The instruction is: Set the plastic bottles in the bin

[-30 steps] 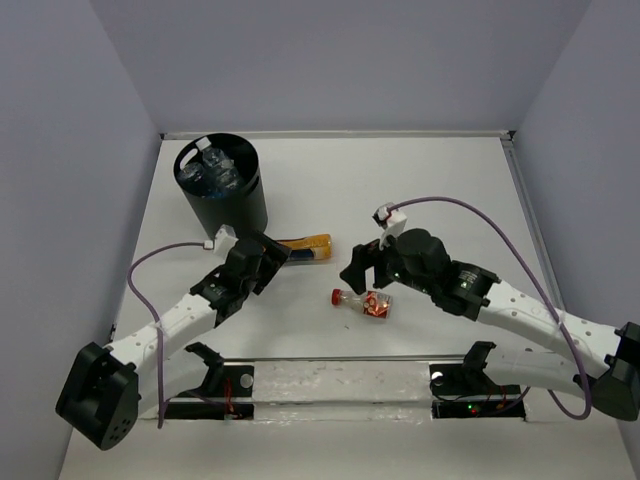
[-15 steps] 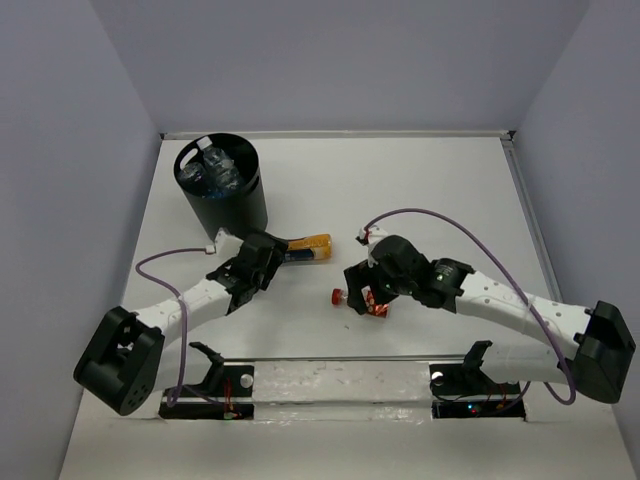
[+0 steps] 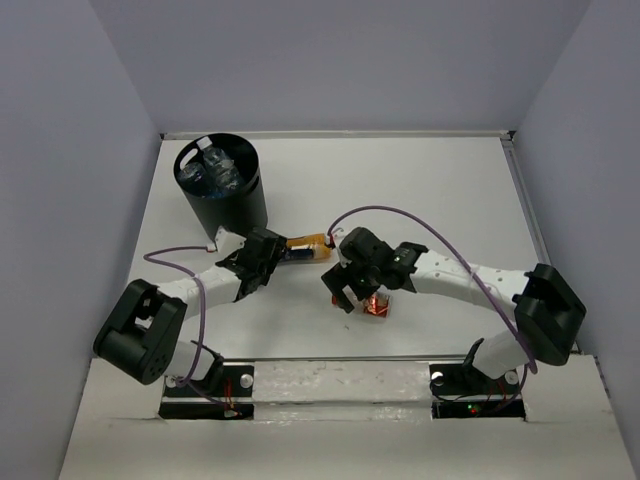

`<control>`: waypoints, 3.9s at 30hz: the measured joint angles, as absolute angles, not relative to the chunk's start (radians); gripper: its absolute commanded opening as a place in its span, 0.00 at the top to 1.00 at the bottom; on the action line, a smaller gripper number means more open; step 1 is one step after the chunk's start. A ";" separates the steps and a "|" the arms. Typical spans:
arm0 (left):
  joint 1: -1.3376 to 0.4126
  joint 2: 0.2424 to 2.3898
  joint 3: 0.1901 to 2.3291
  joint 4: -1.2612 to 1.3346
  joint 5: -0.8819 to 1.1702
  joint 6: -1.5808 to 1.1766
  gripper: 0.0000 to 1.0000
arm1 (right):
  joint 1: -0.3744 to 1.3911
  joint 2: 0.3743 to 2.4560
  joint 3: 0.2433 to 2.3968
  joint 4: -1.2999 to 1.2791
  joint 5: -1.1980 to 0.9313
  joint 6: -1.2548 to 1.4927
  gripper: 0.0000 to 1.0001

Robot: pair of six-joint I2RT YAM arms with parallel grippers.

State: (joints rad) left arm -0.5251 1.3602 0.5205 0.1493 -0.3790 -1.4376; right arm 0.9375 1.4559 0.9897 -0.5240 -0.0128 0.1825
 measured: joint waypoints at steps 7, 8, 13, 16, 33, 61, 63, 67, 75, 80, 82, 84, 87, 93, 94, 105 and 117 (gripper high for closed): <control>-0.495 1.395 0.531 0.199 -0.379 -1.433 0.14 | 0.937 1.588 1.007 -0.527 -0.026 0.126 0.05; -0.494 1.400 0.531 0.204 -0.380 -1.433 0.16 | 0.937 1.604 1.007 -0.527 -0.027 0.123 0.07; -0.493 1.426 0.533 0.250 -0.381 -1.422 0.35 | 0.937 1.659 1.007 -0.535 -0.040 0.107 0.39; -0.490 1.429 0.531 0.255 -0.382 -1.412 0.48 | 0.937 1.660 1.007 -0.531 -0.049 0.110 0.55; -0.505 1.222 0.430 0.221 -0.350 -1.288 0.85 | 0.937 1.205 0.865 -0.491 -0.059 0.218 0.69; -0.407 1.180 1.485 -0.007 -0.891 -0.146 0.84 | 0.937 0.833 0.773 -0.387 0.023 0.388 0.71; -0.398 1.240 1.483 0.022 -0.922 -0.062 0.84 | 0.937 0.824 0.764 -0.381 0.027 0.393 0.71; -0.397 1.335 1.458 0.078 -0.958 0.059 0.84 | 0.937 0.816 0.751 -0.373 0.032 0.398 0.71; -0.400 1.382 1.339 0.192 -0.972 0.153 0.84 | 0.937 0.820 0.736 -0.329 0.042 0.418 0.71; -0.426 1.383 1.252 0.237 -0.962 0.184 0.83 | 0.937 0.830 0.736 -0.323 0.044 0.423 0.71; -0.444 1.383 1.233 0.255 -0.955 0.197 0.83 | 0.937 0.834 0.737 -0.320 0.044 0.424 0.71; -0.453 1.383 1.228 0.273 -0.953 0.206 0.82 | 0.937 0.838 0.737 -0.319 0.045 0.424 0.71; -0.462 1.388 1.223 0.288 -0.950 0.208 0.77 | 0.937 0.839 0.737 -0.314 0.046 0.425 0.71; -0.464 1.419 1.217 0.281 -0.943 0.159 0.71 | 0.937 0.838 0.737 -0.288 0.053 0.435 0.71; -0.464 1.426 1.217 0.277 -0.947 0.149 0.72 | 0.937 0.838 0.737 -0.279 0.053 0.435 0.71; -0.465 1.444 1.261 0.336 -1.069 0.268 0.79 | 0.937 0.925 0.746 -0.199 0.032 0.434 0.71; -0.483 1.400 1.024 0.792 -1.096 0.538 0.86 | 0.937 0.887 0.738 -0.126 0.026 0.434 0.71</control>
State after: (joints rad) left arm -0.4828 1.3998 1.0245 0.7921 -1.0962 0.5381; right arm 0.9375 0.8871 0.7376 -0.1257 0.0257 0.4339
